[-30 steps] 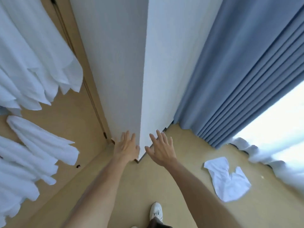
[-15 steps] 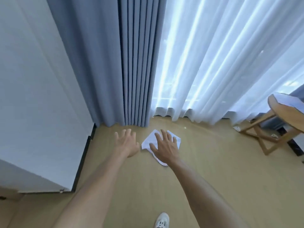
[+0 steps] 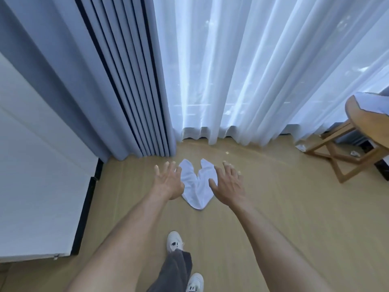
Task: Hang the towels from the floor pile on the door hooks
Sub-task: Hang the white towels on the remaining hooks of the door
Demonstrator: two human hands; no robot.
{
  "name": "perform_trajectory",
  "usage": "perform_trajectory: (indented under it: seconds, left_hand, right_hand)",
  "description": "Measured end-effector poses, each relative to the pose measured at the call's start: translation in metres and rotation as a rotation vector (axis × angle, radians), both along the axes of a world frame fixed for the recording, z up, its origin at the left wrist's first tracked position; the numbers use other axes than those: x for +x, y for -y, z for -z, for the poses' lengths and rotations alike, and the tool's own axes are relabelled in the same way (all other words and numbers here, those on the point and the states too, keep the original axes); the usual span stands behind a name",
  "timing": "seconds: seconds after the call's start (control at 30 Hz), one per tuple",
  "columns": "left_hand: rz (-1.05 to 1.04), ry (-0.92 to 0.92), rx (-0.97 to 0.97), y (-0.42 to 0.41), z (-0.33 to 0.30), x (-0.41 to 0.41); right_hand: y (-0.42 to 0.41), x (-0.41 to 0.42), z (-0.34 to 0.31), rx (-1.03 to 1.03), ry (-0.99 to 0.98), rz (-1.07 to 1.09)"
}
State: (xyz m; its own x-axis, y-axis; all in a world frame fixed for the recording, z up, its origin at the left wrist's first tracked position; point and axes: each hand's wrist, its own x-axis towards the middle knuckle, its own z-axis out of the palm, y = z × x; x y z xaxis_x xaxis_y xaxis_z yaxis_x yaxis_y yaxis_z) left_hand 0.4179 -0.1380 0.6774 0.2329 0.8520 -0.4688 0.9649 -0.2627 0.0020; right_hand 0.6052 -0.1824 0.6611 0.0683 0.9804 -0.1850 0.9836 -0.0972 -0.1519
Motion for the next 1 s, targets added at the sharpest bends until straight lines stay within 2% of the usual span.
perform_trajectory:
  seconds: [0.23, 0.37, 0.57, 0.77, 1.0]
  left_hand:
    - [0.038, -0.007, -0.04, -0.067, 0.058, 0.034]
    - [0.067, -0.011, -0.076, -0.107, 0.111, 0.054]
    - [0.088, -0.022, -0.113, -0.143, 0.203, 0.066]
    - [0.064, -0.032, -0.203, -0.143, 0.342, 0.068]
    - [0.149, 0.002, -0.214, -0.141, 0.552, 0.084]
  right_hand:
    - [-0.064, 0.033, 0.049, -0.079, 0.029, -0.06]
    - [-0.103, 0.049, 0.101, -0.183, 0.018, -0.064]
    - [-0.142, 0.058, 0.198, -0.211, 0.011, -0.165]
    - [-0.149, 0.068, 0.345, -0.197, 0.026, -0.248]
    - [-0.145, 0.076, 0.559, -0.219, 0.029, -0.331]
